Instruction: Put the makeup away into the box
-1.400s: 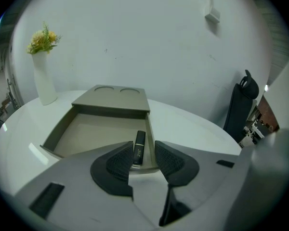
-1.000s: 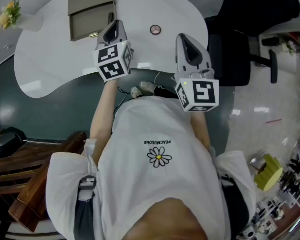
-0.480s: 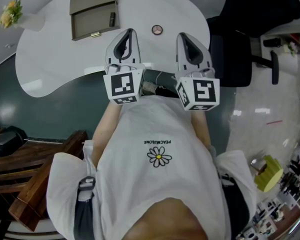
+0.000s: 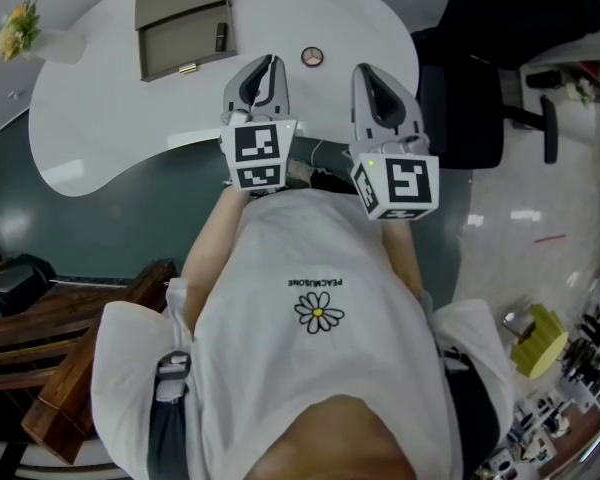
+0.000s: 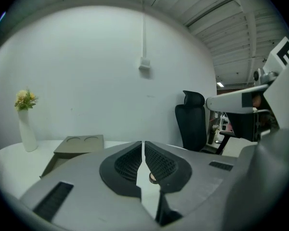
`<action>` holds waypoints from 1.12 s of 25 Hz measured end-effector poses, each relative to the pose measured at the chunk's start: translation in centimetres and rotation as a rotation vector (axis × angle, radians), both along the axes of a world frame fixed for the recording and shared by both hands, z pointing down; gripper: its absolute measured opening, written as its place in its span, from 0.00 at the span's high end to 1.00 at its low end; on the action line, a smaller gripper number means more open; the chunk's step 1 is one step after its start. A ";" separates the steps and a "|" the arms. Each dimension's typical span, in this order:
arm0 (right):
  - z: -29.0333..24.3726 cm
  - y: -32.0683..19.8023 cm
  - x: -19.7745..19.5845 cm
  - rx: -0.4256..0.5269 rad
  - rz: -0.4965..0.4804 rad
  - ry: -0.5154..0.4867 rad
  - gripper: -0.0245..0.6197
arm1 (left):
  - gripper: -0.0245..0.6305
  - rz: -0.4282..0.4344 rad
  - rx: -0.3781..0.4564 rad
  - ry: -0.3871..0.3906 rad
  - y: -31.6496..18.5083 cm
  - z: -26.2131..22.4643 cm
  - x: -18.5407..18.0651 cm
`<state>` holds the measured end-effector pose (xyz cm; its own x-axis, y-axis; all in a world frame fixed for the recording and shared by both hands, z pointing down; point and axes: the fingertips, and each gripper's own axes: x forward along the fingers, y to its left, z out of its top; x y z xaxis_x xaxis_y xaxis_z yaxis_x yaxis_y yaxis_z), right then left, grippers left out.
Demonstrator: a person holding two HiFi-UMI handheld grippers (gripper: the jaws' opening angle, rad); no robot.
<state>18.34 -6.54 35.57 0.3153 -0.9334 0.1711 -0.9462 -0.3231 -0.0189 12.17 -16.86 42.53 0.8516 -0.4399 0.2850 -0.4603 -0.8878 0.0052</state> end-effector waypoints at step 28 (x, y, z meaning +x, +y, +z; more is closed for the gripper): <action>3.2 2.9 3.8 -0.034 0.096 -0.103 0.91 | 0.55 0.236 -0.218 -0.611 0.9 20.8 9.1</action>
<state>22.17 -3.61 38.76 0.3817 -0.8931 0.2382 -0.9047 -0.4138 -0.1016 21.29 -15.95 63.34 0.5757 -0.1404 0.8055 -0.2319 -0.9727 -0.0038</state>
